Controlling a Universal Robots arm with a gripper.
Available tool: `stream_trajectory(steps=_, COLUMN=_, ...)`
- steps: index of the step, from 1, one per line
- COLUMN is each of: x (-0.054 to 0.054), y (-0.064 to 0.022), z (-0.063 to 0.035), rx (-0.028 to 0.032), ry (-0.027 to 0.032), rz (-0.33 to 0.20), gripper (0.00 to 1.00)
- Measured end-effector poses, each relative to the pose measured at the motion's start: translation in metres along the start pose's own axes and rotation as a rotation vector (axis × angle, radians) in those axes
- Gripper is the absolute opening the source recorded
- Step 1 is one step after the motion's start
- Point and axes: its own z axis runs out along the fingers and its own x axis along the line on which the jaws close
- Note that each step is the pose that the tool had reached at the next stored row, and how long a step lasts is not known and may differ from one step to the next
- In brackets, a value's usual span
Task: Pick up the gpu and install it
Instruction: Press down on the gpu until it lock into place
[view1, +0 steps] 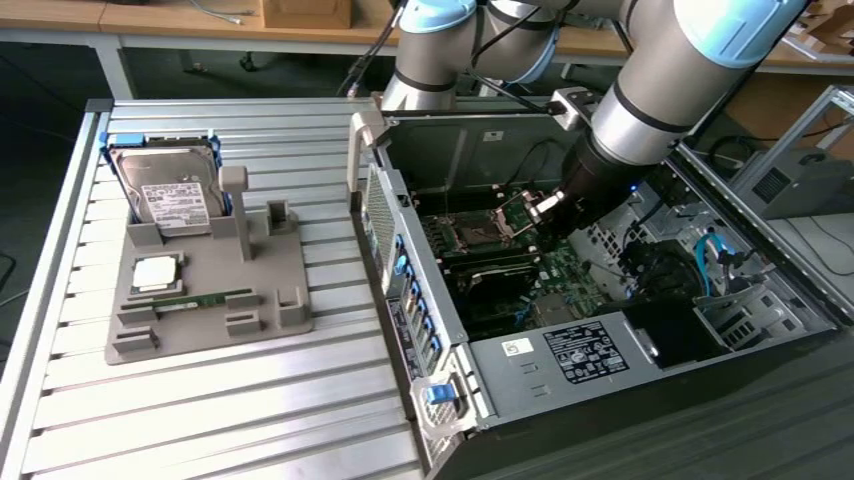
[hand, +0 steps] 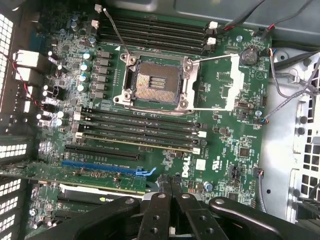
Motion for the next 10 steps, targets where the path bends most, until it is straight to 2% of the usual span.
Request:
stream_trajectory(steps=2, x=0.0000, y=0.0000, z=0.0000, rx=-0.0003, ry=0.0019, rz=-0.016, gripper=0.10)
stream_trajectory(steps=10, x=0.0000, y=0.0000, z=0.0001, rx=-0.0040, ry=0.0199, rz=-0.165, gripper=0.10)
